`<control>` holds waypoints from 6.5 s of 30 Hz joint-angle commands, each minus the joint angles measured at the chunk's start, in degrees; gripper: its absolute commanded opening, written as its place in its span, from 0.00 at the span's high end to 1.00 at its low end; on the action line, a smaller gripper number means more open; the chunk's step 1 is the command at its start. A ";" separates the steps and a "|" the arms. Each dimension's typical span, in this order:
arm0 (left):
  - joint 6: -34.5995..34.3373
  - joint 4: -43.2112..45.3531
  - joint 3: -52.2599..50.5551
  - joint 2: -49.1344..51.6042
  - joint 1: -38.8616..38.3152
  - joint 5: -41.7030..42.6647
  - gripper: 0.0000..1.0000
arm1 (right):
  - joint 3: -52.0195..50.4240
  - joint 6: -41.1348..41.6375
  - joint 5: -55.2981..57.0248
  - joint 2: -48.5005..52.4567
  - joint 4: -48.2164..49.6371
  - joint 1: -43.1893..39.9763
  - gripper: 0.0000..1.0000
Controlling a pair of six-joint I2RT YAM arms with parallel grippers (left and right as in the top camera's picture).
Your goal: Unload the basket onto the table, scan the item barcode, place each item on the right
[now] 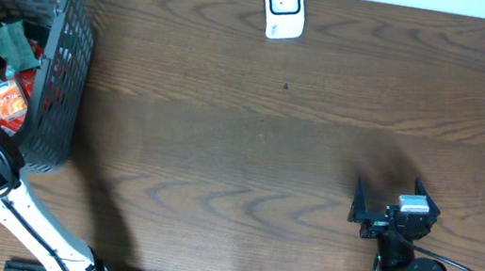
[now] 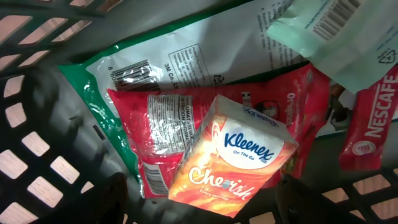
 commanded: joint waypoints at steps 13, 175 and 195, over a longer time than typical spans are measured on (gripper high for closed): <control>0.13 -0.28 -0.39 0.52 -0.87 1.36 0.36 | -0.04 -0.31 0.35 -0.24 -0.24 -0.09 0.01; -17.31 21.81 -18.16 3.54 -94.92 -35.69 0.91 | -0.04 -0.31 0.33 -0.24 -0.24 -0.09 0.01; -17.27 21.79 -17.94 2.84 -94.92 -34.86 0.92 | -0.04 -0.31 0.33 -0.24 -0.24 -0.09 0.01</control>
